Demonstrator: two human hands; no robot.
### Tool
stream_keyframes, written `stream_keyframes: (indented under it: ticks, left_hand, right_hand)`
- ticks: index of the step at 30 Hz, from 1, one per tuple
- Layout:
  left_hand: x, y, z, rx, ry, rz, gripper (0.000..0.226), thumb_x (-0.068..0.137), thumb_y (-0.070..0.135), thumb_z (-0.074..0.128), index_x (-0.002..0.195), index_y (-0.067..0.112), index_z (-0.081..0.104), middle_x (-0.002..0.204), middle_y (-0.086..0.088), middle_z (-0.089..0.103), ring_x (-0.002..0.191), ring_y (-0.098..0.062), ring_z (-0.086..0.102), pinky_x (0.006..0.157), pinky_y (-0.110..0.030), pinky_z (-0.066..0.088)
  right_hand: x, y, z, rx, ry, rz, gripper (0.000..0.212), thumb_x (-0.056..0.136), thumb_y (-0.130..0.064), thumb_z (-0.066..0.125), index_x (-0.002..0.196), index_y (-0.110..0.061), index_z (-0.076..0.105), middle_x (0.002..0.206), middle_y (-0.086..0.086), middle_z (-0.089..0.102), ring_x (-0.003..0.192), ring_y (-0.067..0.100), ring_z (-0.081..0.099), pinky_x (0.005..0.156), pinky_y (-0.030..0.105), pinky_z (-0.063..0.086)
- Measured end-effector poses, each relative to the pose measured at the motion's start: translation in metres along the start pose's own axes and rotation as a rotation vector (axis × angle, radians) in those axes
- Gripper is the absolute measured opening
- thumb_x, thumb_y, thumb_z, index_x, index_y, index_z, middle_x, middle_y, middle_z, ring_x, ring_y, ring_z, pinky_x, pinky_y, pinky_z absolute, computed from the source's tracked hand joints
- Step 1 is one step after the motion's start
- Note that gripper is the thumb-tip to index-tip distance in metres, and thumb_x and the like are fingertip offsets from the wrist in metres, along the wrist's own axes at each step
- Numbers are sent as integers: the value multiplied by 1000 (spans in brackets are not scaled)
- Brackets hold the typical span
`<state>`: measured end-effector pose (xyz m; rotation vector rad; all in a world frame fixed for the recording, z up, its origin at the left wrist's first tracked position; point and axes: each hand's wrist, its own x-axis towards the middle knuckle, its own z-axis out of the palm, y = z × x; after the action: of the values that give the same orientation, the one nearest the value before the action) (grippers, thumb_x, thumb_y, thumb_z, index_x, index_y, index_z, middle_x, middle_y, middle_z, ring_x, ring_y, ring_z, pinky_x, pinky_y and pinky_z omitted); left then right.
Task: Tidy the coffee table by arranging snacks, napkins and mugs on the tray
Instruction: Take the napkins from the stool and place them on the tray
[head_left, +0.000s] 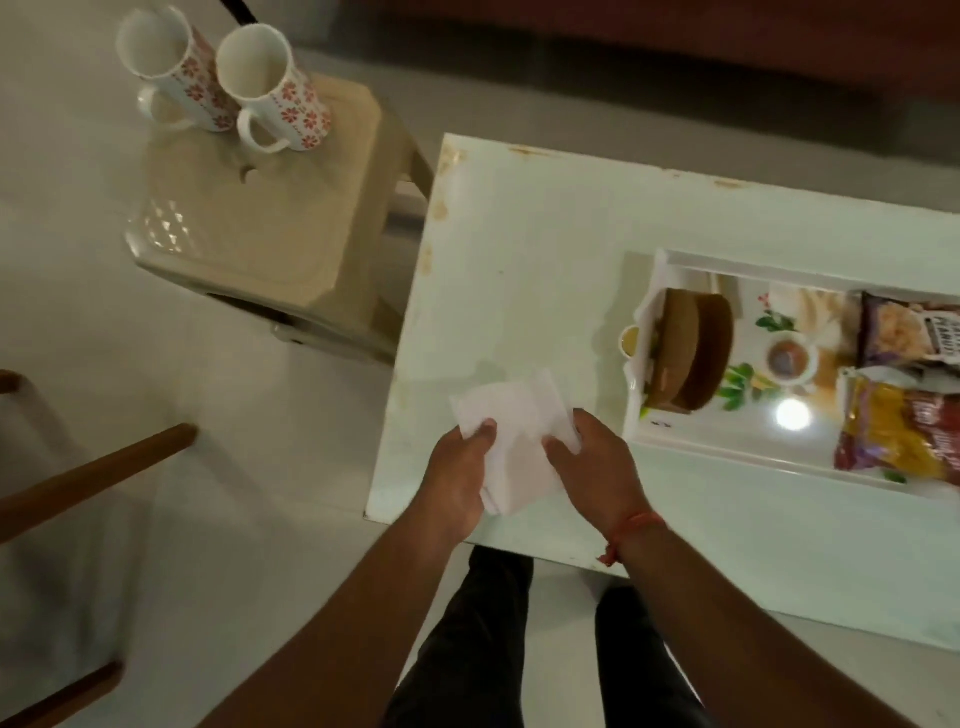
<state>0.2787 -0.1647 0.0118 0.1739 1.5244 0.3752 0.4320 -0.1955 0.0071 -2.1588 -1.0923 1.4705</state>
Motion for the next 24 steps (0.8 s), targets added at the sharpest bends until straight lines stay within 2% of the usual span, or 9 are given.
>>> stream_keyframes:
  ticks: [4, 7, 9, 12, 16, 18, 20, 22, 24]
  left_hand:
    - [-18, -14, 44, -146, -22, 6, 29, 104, 26, 48, 123, 10, 64, 115, -14, 72, 108, -31, 68, 96, -47, 53]
    - [-33, -18, 72, -194, -37, 19, 31, 105, 29, 44, 114, 11, 68, 102, -8, 76, 93, -20, 73, 83, -34, 56]
    - [-41, -19, 85, -203, -40, 38, 35, 105, 33, 44, 110, 10, 70, 104, -7, 77, 98, -17, 73, 88, -32, 55]
    - [-49, -23, 103, -251, -68, 46, 52, 100, 51, 44, 123, 10, 67, 118, -9, 73, 115, -23, 67, 105, -38, 47]
    - [-54, -24, 118, -220, -122, 10, 74, 85, 72, 49, 125, 11, 65, 121, -6, 72, 116, -21, 67, 105, -39, 47]
    - [-53, -25, 126, -150, -68, 66, 56, 93, 53, 57, 128, 9, 62, 118, -6, 74, 112, -21, 69, 102, -40, 50]
    - [-49, -23, 133, -72, 37, 154, 31, 101, 28, 54, 124, 10, 63, 113, -8, 75, 106, -24, 71, 94, -40, 56]
    - [-44, -18, 141, 0, 70, 204, 19, 102, 20, 51, 112, 18, 67, 115, -9, 74, 108, -29, 69, 96, -46, 54]
    - [-42, -13, 153, 126, 68, 254, 20, 100, 25, 52, 114, 22, 66, 120, -7, 70, 113, -30, 64, 102, -53, 49]
  right_hand:
    - [-22, 5, -18, -324, 220, -292, 31, 94, -18, 57, 125, -14, 59, 114, 5, 62, 98, 22, 62, 83, 32, 50]
    - [-32, 15, -26, -508, 237, -498, 43, 81, -10, 72, 124, -13, 63, 102, 6, 64, 85, 23, 64, 71, 32, 56]
    - [-34, 19, -29, -583, 242, -537, 46, 78, -9, 72, 123, -13, 62, 101, 7, 65, 83, 25, 62, 71, 36, 56]
    - [-38, 27, -36, -647, 259, -526, 42, 83, -15, 69, 124, -15, 60, 111, 12, 65, 89, 29, 63, 76, 40, 55]
    - [-45, 32, -47, -622, 240, -558, 34, 88, -18, 63, 122, -18, 62, 110, 8, 67, 100, 29, 62, 80, 40, 54]
    - [-52, 36, -59, -539, 158, -625, 28, 91, -18, 54, 116, -20, 64, 106, 3, 68, 100, 25, 59, 83, 39, 52]
    - [-59, 43, -70, -254, 143, -577, 28, 94, -22, 48, 115, -20, 66, 110, 0, 68, 103, 20, 57, 90, 33, 49]
    - [-64, 47, -81, 150, 272, -321, 30, 98, -30, 52, 125, -21, 61, 123, -5, 61, 111, 11, 55, 95, 22, 45]
    - [-59, 49, -89, 474, 305, 37, 34, 98, -38, 55, 129, -24, 55, 128, -8, 54, 111, 8, 55, 89, 13, 45]
